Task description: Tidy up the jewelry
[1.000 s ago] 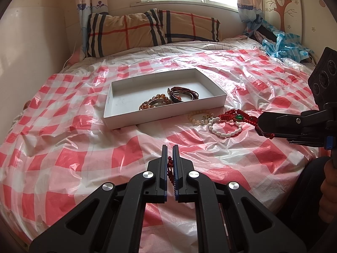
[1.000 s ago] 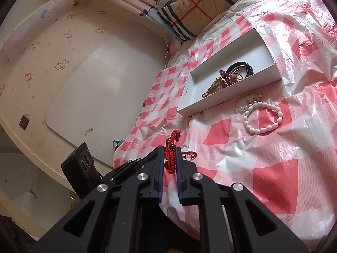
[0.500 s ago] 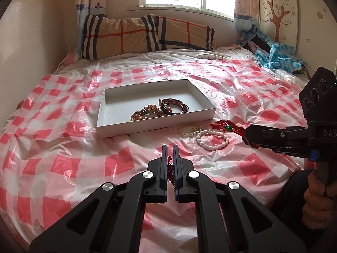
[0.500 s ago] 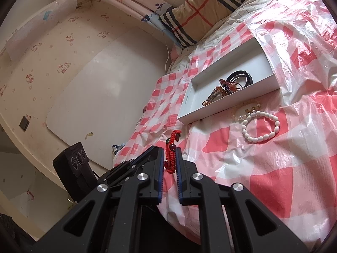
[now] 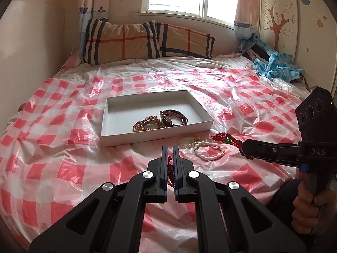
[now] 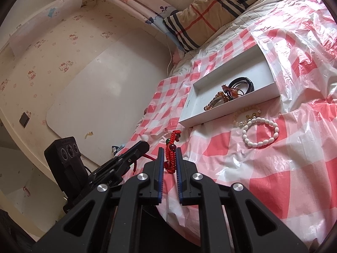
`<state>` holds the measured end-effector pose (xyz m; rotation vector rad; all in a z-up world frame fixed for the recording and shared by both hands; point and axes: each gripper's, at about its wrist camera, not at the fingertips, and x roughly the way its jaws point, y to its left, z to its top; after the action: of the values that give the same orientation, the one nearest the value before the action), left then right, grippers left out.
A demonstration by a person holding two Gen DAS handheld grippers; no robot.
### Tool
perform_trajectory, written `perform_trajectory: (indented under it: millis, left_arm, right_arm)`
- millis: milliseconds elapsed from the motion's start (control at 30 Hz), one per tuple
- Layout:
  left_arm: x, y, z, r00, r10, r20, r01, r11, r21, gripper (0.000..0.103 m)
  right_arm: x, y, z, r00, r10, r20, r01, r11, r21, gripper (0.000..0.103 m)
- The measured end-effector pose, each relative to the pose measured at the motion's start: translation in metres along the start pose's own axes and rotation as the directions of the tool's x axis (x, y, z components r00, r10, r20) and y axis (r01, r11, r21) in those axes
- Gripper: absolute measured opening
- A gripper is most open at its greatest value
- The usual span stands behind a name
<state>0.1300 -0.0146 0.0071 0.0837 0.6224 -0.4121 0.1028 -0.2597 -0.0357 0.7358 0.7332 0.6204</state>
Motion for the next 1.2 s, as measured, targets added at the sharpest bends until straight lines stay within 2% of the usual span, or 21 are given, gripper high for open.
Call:
perform_trajectory:
  millis: [467,633,700,733,767,800,900,933,1000,1067,1100,1133,1167,1200]
  left_arm:
    - [0.012,-0.019,0.02,1.0,-0.007,0.006,0.007,0.999,0.041,0.004]
    - [0.02,-0.019,0.025,1.0,-0.004,0.008,0.004,0.999,0.036,0.004]
    - [0.022,-0.016,0.026,1.0,0.0,0.006,0.0,1.0,0.029,0.004]
    - [0.023,-0.015,0.026,1.0,0.002,0.004,-0.002,1.0,0.027,0.004]
    - [0.024,-0.012,0.026,1.0,0.003,0.003,-0.004,1.0,0.024,0.004]
    - [0.025,-0.011,0.025,1.0,0.005,0.002,-0.005,1.0,0.021,0.004]
    - [0.025,-0.007,0.024,1.0,0.005,0.004,-0.005,1.0,0.012,0.004]
    - [0.025,-0.005,0.025,1.0,0.004,0.006,-0.004,1.0,0.009,0.004]
    - [0.025,-0.003,0.025,1.0,0.003,0.009,-0.003,1.0,0.003,0.004]
    - [0.025,-0.001,0.025,1.0,0.001,0.011,-0.001,1.0,-0.003,0.004]
    - [0.024,0.0,0.024,1.0,0.0,0.012,0.0,1.0,-0.005,0.004]
    - [0.025,0.0,0.025,1.0,0.0,0.012,0.0,1.0,-0.004,0.004]
    - [0.024,0.001,0.024,1.0,-0.001,0.013,0.001,1.0,-0.006,0.004]
    - [0.025,0.001,0.025,1.0,-0.001,0.013,0.001,1.0,-0.007,0.004]
  right_arm:
    - [-0.01,0.01,0.011,0.996,-0.073,0.053,0.077,0.994,-0.081,0.013]
    - [-0.01,0.004,0.017,0.994,-0.101,0.036,0.104,0.992,-0.072,0.014]
    - [-0.007,0.001,0.016,0.994,-0.114,0.002,0.113,0.992,-0.059,0.032]
    - [-0.004,0.001,0.015,0.991,-0.135,-0.012,0.134,0.989,-0.064,0.044]
    - [0.002,0.003,0.014,0.985,-0.17,-0.035,0.167,0.983,-0.083,0.051]
    - [0.01,0.005,0.012,0.976,-0.21,-0.063,0.202,0.973,-0.108,0.053]
    - [0.043,0.01,0.001,0.916,-0.376,-0.139,0.341,0.914,-0.221,0.053]
    - [0.054,0.012,-0.002,0.888,-0.435,-0.148,0.389,0.884,-0.26,0.053]
    - [0.071,0.006,-0.008,0.845,-0.508,-0.165,0.449,0.844,-0.294,0.055]
    - [0.087,-0.007,-0.014,0.792,-0.578,-0.198,0.508,0.803,-0.313,0.056]
    - [0.092,-0.012,-0.017,0.775,-0.596,-0.212,0.521,0.791,-0.319,0.056]
    - [0.094,-0.011,-0.019,0.767,-0.607,-0.206,0.528,0.781,-0.334,0.053]
    - [0.095,-0.009,-0.021,0.766,-0.609,-0.204,0.524,0.777,-0.349,0.037]
    - [0.096,-0.009,-0.021,0.766,-0.609,-0.208,0.52,0.776,-0.357,0.03]
